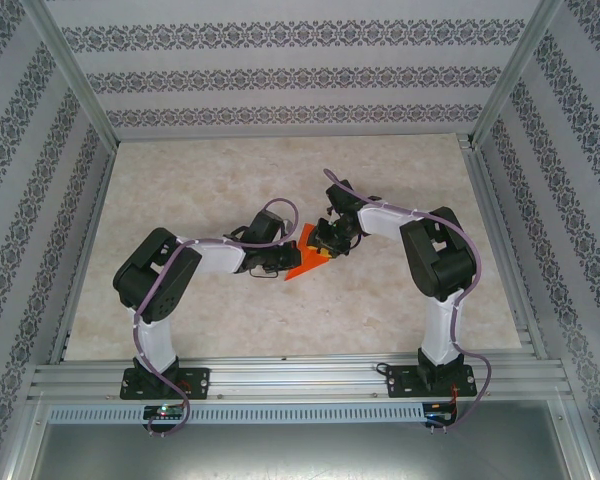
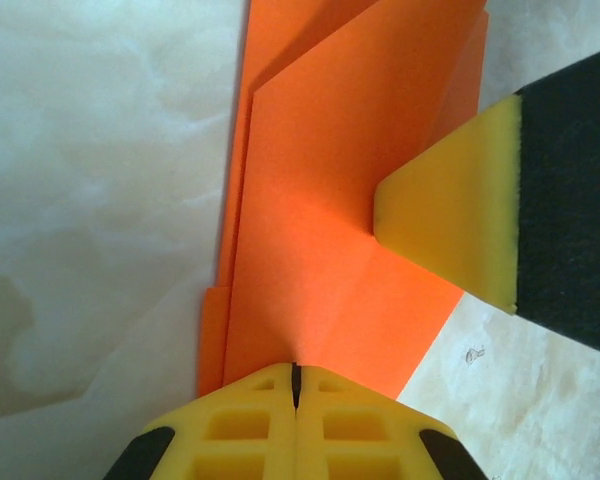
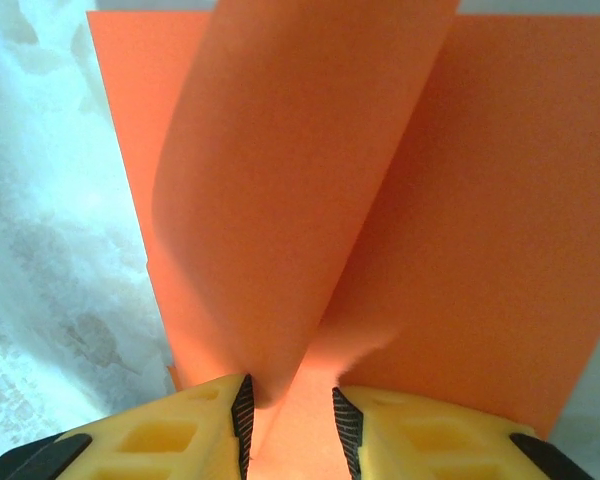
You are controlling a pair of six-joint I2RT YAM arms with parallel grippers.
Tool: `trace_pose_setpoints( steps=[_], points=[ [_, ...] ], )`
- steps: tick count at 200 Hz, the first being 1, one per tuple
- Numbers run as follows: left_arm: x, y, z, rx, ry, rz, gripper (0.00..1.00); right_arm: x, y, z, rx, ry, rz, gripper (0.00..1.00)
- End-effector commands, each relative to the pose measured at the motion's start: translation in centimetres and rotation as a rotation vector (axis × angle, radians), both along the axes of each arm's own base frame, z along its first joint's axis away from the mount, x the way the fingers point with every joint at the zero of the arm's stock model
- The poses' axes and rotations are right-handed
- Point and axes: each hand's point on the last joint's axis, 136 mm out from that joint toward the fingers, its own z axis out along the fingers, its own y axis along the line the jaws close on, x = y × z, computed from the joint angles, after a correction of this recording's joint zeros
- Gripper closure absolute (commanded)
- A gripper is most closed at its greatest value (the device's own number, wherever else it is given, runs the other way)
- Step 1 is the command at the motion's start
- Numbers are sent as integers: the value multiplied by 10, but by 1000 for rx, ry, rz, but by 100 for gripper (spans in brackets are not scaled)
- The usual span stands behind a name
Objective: Fold a paper plane with a square sheet of paper (pick it up from the middle)
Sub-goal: Fourth fold the wing at the center of the table.
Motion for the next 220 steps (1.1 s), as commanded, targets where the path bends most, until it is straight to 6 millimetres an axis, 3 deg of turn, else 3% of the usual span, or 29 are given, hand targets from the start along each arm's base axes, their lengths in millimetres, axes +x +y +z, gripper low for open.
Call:
trace_pose_setpoints(
  steps=[1, 39, 66, 96, 114, 220],
  points=[
    [-22, 24, -33, 129, 121, -9, 100, -27, -34, -47, -189, 97, -21, 67],
    [-28, 27, -39, 155, 144, -22, 100, 12, -7, 40, 17, -173, 17, 63],
    [-28, 26, -41, 149, 147, -29, 100, 16, 7, 63, 102, -272, 59, 72],
    [-29, 23, -42, 139, 148, -34, 100, 7, 26, 58, 144, -282, 114, 89],
    [-29, 23, -43, 138, 153, -37, 100, 2, 33, 49, 138, -277, 138, 95],
    [-33, 24, -47, 142, 164, -42, 100, -12, 28, -2, 91, -166, 150, 100]
  ],
)
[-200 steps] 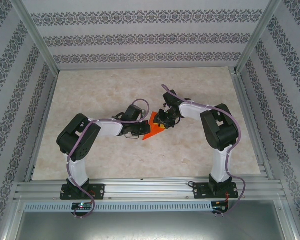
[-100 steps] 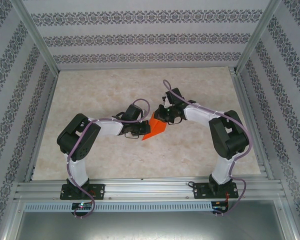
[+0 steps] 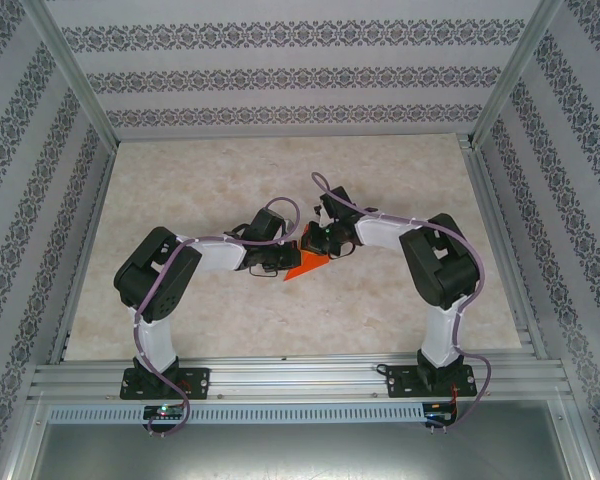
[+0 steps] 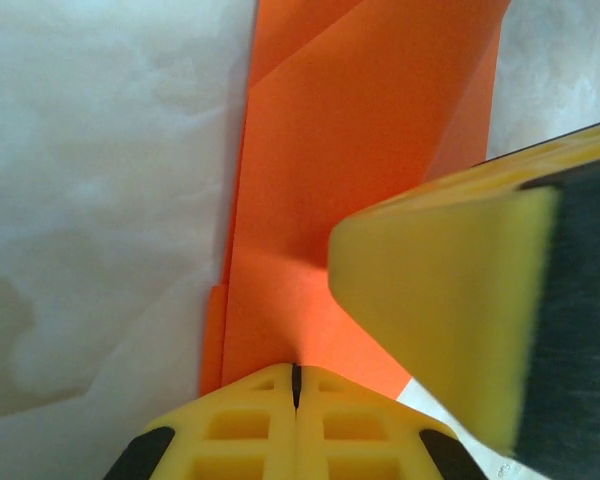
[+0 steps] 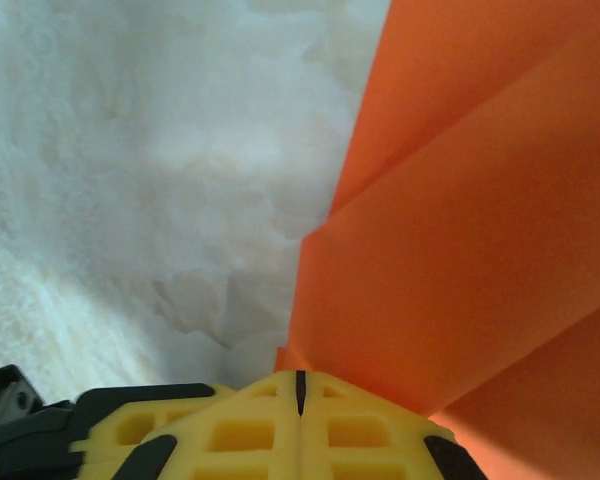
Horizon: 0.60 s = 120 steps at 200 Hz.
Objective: Fold a paper plane with a square sheet of paper (pick it up from the middle)
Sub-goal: Fourth fold the wing at the center of the table.
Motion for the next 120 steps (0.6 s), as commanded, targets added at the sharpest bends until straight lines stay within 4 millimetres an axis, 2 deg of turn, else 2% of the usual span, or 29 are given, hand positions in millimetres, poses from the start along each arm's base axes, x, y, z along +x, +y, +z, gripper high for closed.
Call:
trace_pose_setpoints(
  steps=[1, 27, 61, 99, 120],
  points=[
    [-30, 24, -46, 124, 148, -9, 100, -9, -6, -19, -19, 34, 14, 100],
    [-32, 26, -47, 135, 158, -9, 100, -7, -21, -28, -36, 39, -13, 100],
    [-40, 31, -53, 158, 193, -9, 100, 11, -55, -36, -39, 25, -76, 100],
    [-47, 33, -58, 159, 212, -16, 100, 46, -96, -33, -40, -12, -160, 99],
    [-46, 32, -57, 154, 210, -19, 100, 60, -109, -20, -36, -40, -194, 99]
  ],
)
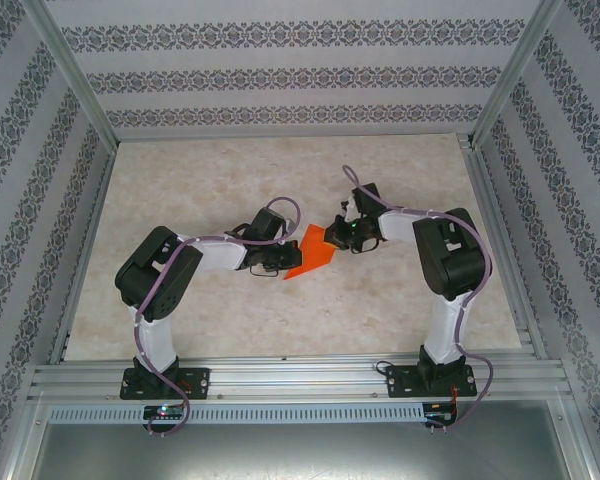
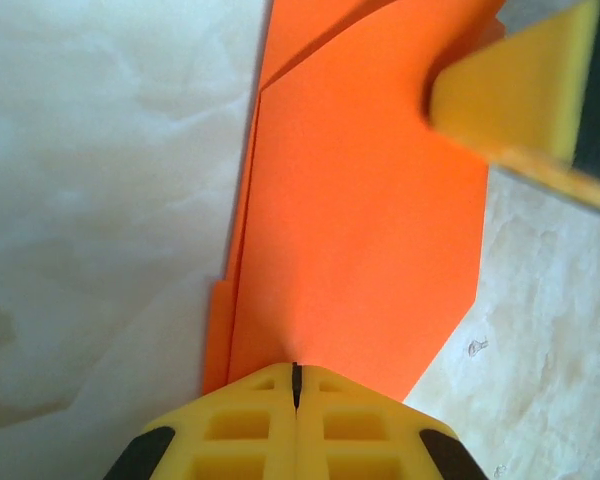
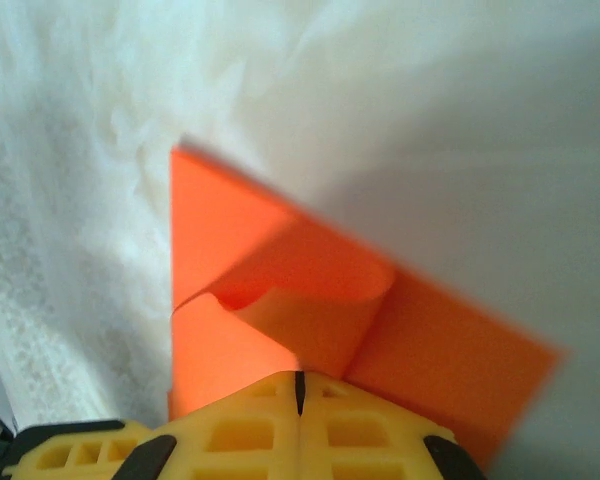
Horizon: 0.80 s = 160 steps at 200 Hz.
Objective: Fold a paper plane with a square sheet of paper (pick it up from the middle)
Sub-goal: Fourth fold the wing at the center of the table.
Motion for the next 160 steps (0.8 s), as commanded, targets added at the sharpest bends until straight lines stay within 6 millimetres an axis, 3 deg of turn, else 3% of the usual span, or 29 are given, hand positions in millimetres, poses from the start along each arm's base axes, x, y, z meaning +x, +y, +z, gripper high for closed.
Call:
trace_pose_setpoints(
  steps=[1, 37, 58, 92, 117, 139, 160],
  points=[
    [-46, 34, -56, 161, 206, -10, 100, 25, -38, -6, -100, -45, -82, 99],
    [-41, 29, -51, 147, 191, -16, 100, 19, -22, 43, -43, -166, -49, 98],
    [-40, 27, -51, 148, 189, -18, 100, 3, 0, 48, -18, -178, -7, 98],
    [-39, 26, -50, 146, 187, -17, 100, -20, 44, 28, 23, -115, 74, 98],
    [-39, 27, -51, 152, 190, -15, 100, -24, 67, 13, 33, -77, 127, 98],
    [-42, 29, -53, 158, 200, -10, 100, -16, 59, 1, 16, -51, 107, 98],
    [-44, 30, -55, 159, 208, -9, 100, -5, 32, -13, -18, -24, 47, 98]
  ],
)
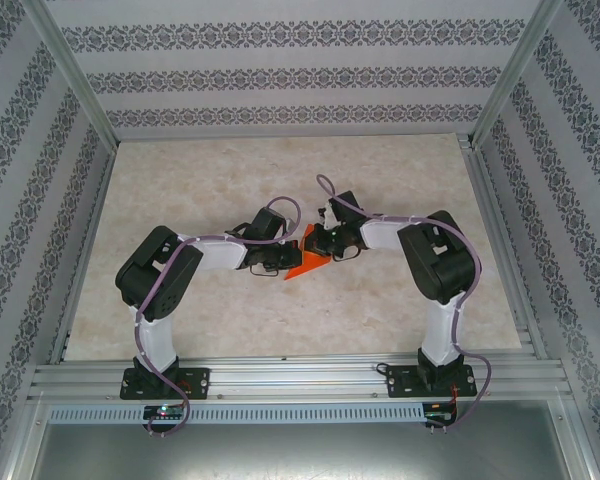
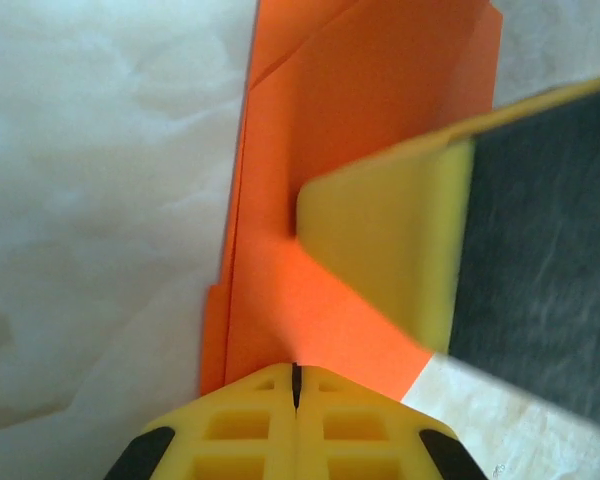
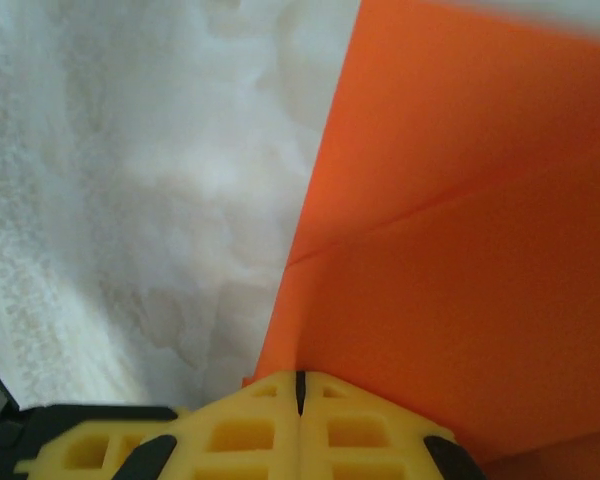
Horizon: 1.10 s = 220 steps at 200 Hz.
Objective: Fold a paper plane with a square sheet of paper (pick it up from the middle)
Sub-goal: Fourth fold the wing at the center of the table.
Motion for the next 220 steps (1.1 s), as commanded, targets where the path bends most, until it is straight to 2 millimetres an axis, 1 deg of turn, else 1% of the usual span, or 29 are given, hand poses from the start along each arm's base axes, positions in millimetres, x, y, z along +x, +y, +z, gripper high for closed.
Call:
trace_pose_setpoints(
  steps=[1, 21, 40, 64, 73, 85, 97, 110, 116, 132, 147, 169, 194, 205, 220],
  points=[
    [-45, 31, -56, 161, 204, -7, 100, 19, -28, -15, -40, 22, -74, 98],
    [-46, 31, -56, 158, 209, -9, 100, 31, -64, -27, -81, 48, -160, 99],
    [-47, 31, -57, 159, 210, -10, 100, 48, -95, -26, -93, 43, -249, 99],
    [-47, 31, -56, 154, 210, -8, 100, 72, -122, -10, -99, 5, -326, 98],
    [-46, 30, -56, 152, 207, -8, 100, 78, -126, 1, -90, -18, -338, 98],
    [-45, 29, -54, 148, 203, -9, 100, 82, -127, 15, -82, -49, -339, 98],
    [-44, 27, -53, 143, 198, -11, 100, 80, -120, 31, -54, -82, -323, 98],
    [-41, 25, -50, 131, 189, -13, 100, 71, -109, 43, -23, -102, -290, 97],
    [-40, 24, -49, 128, 187, -14, 100, 66, -104, 47, -11, -107, -276, 97],
    [-38, 22, -47, 119, 179, -16, 100, 47, -79, 50, 19, -106, -216, 97],
    [-36, 19, -44, 110, 171, -21, 100, 30, -54, 44, 42, -73, -155, 97],
    [-34, 18, -42, 106, 164, -19, 100, 15, -22, 33, 66, -26, -93, 97],
    [-33, 16, -40, 98, 159, -17, 100, 10, -6, 18, 68, 12, -61, 97],
    [-32, 15, -38, 92, 156, -20, 100, 8, -3, 12, 59, 28, -54, 97],
    [-31, 13, -35, 84, 150, -24, 100, 6, -7, 3, 38, 46, -56, 97]
  ],
)
